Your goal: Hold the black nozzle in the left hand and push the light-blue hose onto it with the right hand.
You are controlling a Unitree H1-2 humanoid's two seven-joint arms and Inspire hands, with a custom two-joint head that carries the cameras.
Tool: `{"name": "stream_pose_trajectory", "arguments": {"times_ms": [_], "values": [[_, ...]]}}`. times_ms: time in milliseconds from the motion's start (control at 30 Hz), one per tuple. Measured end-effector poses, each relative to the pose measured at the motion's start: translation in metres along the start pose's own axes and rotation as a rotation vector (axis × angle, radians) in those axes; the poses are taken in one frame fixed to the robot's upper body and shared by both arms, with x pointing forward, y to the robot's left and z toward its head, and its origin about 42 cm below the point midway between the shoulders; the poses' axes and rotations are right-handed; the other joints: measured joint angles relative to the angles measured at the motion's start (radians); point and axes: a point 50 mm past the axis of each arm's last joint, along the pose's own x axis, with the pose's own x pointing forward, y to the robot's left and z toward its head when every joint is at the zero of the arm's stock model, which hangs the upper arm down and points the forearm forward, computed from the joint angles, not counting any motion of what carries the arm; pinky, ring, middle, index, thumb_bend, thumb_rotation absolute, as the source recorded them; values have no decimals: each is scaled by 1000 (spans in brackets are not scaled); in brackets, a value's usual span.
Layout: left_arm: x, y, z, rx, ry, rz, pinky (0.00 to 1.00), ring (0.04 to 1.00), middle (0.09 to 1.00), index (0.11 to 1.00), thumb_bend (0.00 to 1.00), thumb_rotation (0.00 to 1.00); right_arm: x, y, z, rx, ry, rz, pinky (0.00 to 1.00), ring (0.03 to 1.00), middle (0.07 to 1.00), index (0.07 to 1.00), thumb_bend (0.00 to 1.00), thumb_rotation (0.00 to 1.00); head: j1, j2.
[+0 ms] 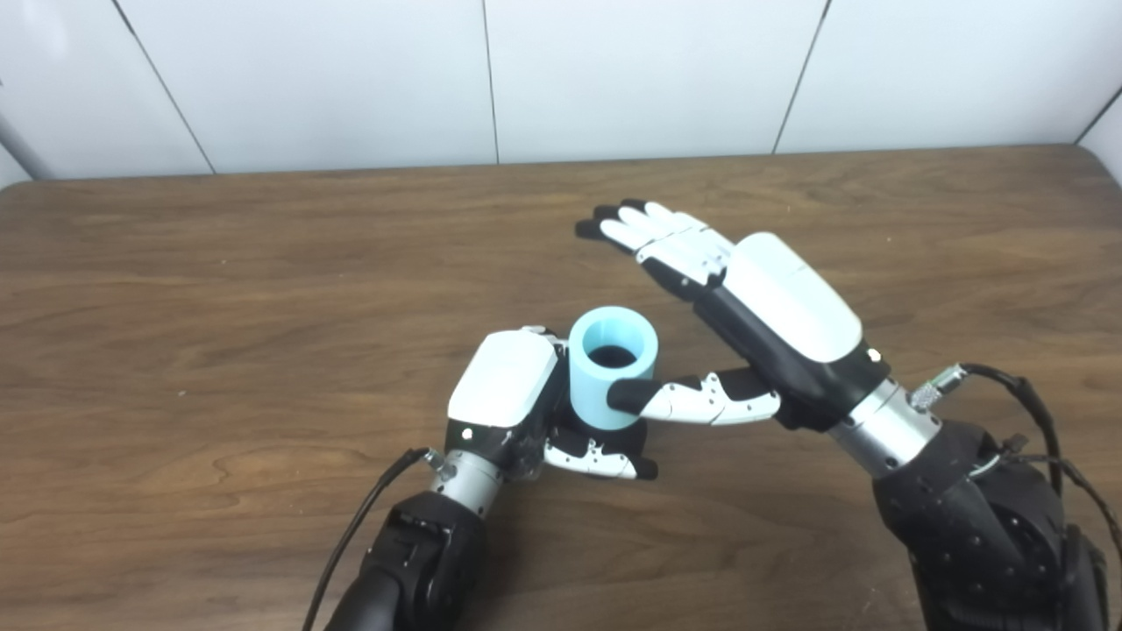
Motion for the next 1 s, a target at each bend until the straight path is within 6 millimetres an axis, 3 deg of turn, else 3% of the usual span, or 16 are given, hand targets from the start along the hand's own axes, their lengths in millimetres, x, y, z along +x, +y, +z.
{"name": "stream_pose_trajectory", "arguments": {"times_ms": [233,333,367,400,433,500,567,700,1000], "values": [[-1,1,-3,-20,-6,11,643,580,468,502,523,0,-1,-2,-3,8,24,-3,907,939,939,927,500,951,-2,0],[-1,2,-5,-15,-25,-1,751,649,483,503,524,0,-1,-1,-4,9,26,0,898,938,937,929,500,951,0,0],[0,3,-6,-7,-39,-9,789,677,566,500,524,31,0,0,-5,10,29,1,896,938,937,931,501,953,0,2],[0,4,-7,3,-50,-15,832,718,646,607,709,88,0,0,-5,10,31,3,897,939,938,933,504,956,-2,0],[1,6,-7,15,-60,-20,868,757,705,674,788,140,0,0,-6,11,32,4,898,940,939,933,505,958,-3,0],[4,9,-8,33,-74,-34,935,841,807,790,912,242,0,1,-7,11,36,7,901,944,941,936,503,966,-3,-2],[6,11,-8,58,-78,-53,983,908,876,865,973,298,1,1,-7,11,38,9,902,944,932,916,509,974,-5,-2],[5,11,-13,113,-74,-89,1000,994,984,955,1000,366,1,2,-7,7,47,7,905,942,909,863,521,969,-5,-3],[9,17,-14,128,-71,-78,1000,1000,1000,1000,1000,407,1,3,-6,-3,55,4,901,943,904,851,527,975,-2,-3]]}}
